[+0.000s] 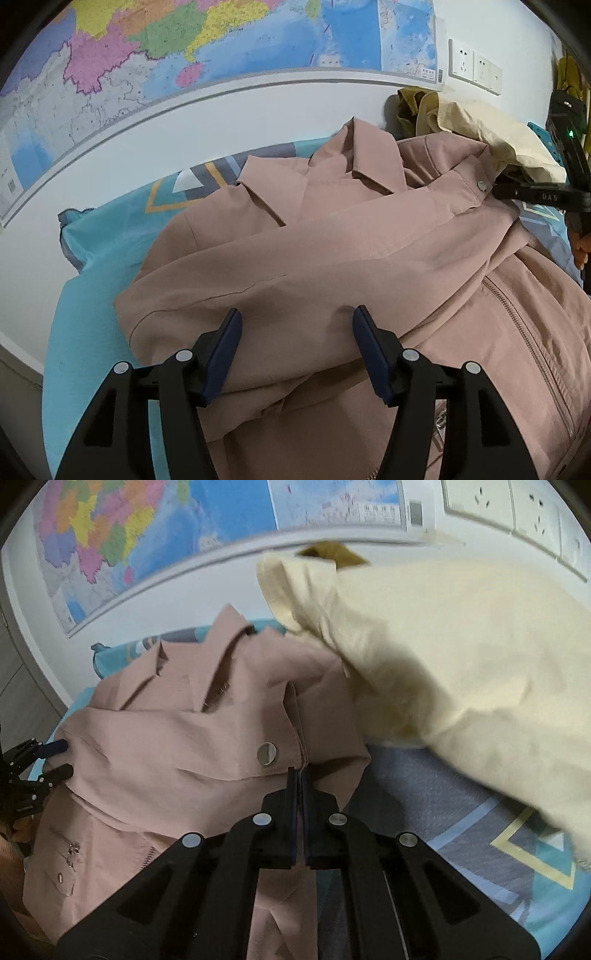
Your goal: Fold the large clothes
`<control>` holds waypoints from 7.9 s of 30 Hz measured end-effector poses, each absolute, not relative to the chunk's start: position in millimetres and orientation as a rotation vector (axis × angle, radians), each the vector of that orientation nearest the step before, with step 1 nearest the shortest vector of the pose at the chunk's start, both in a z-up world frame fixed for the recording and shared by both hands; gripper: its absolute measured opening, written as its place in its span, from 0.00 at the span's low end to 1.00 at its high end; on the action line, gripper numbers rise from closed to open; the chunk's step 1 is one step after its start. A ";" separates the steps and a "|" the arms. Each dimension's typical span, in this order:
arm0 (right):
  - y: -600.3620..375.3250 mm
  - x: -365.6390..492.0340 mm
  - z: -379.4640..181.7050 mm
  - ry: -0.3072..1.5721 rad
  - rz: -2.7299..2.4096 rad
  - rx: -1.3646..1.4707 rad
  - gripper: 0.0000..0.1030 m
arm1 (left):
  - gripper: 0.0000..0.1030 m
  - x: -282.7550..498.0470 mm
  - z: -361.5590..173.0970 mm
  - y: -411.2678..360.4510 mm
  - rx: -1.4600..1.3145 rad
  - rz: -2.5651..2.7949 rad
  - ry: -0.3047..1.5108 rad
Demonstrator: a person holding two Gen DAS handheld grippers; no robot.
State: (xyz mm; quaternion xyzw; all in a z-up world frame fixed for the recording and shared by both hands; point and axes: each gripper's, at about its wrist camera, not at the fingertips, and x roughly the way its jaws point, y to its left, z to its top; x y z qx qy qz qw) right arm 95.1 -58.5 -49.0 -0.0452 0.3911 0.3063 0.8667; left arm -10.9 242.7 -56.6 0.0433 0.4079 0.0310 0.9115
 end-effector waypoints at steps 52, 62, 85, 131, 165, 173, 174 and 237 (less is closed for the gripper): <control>-172.4 -49.2 -67.8 0.947 0.842 0.102 0.76 | 0.83 -198.8 -78.6 270.2 -0.299 0.065 0.900; -207.1 -74.9 -95.3 1.006 0.918 0.271 0.79 | 0.92 -222.3 -87.6 247.8 -0.398 -0.083 0.912; -181.2 -98.4 -104.1 1.022 1.128 0.258 0.64 | 0.55 -205.8 -99.8 248.9 -0.656 -0.231 0.893; -204.5 -123.3 -66.3 0.957 0.919 0.156 0.42 | 0.62 -233.5 -58.6 276.8 -0.458 -0.036 0.847; 161.8 89.7 -70.4 0.881 1.053 -0.665 0.05 | 0.73 -52.3 -37.3 253.1 -0.274 -0.177 0.813; 153.0 76.8 -39.8 0.701 0.952 -0.654 0.02 | 0.74 -53.5 -34.8 254.8 -0.265 -0.168 0.805; 156.1 79.8 -34.2 0.678 0.916 -0.656 0.02 | 0.75 -52.5 -34.7 254.9 -0.264 -0.164 0.806; -193.1 -129.6 -86.6 0.910 1.217 0.589 0.07 | 0.03 -220.1 -66.0 268.8 -0.623 -0.101 0.887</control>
